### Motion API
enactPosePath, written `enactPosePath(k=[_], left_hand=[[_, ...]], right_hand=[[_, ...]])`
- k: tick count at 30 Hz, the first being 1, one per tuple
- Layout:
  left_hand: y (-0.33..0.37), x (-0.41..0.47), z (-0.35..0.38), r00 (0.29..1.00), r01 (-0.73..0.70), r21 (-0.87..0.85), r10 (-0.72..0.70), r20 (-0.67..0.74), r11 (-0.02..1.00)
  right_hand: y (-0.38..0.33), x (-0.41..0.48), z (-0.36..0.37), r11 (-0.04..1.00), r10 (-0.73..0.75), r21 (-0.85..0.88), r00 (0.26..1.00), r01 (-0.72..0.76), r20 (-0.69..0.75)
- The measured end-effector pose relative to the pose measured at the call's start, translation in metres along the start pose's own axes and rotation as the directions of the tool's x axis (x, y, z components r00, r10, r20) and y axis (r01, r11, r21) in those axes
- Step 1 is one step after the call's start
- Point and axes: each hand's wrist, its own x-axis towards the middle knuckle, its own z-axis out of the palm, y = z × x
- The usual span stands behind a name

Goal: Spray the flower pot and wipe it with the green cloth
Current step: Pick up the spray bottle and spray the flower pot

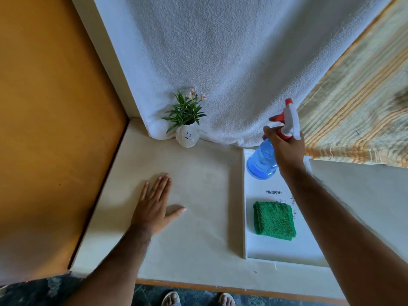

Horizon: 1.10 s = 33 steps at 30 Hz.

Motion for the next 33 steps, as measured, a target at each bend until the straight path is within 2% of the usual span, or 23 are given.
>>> enactPosePath(k=[5, 10, 15, 25, 33], left_hand=[[0.003, -0.002, -0.003, 0.99, 0.134, -0.032, -0.135, -0.034, 0.991], [0.001, -0.002, -0.002, 0.989, 0.13, -0.052, -0.133, -0.063, 0.99], [-0.001, -0.001, -0.001, 0.988, 0.125, -0.061, -0.13, -0.079, 0.99], [0.0, -0.002, -0.003, 0.988, 0.127, -0.044, -0.131, -0.083, 0.991], [0.0, -0.001, -0.006, 0.989, 0.136, -0.034, -0.138, -0.056, 0.99]], right_hand=[[-0.022, -0.015, 0.041, 0.999, -0.009, -0.036, 0.974, 0.018, 0.226], [-0.003, -0.045, 0.088, 0.979, 0.177, -0.163, 0.91, -0.123, 0.376], [0.017, -0.06, 0.121, 0.932, 0.336, -0.273, 0.851, -0.238, 0.403], [0.023, -0.041, 0.15, 0.826, 0.502, -0.496, 0.75, -0.269, 0.43], [0.021, -0.038, 0.166, 0.768, 0.552, -0.578, 0.741, -0.274, 0.383]])
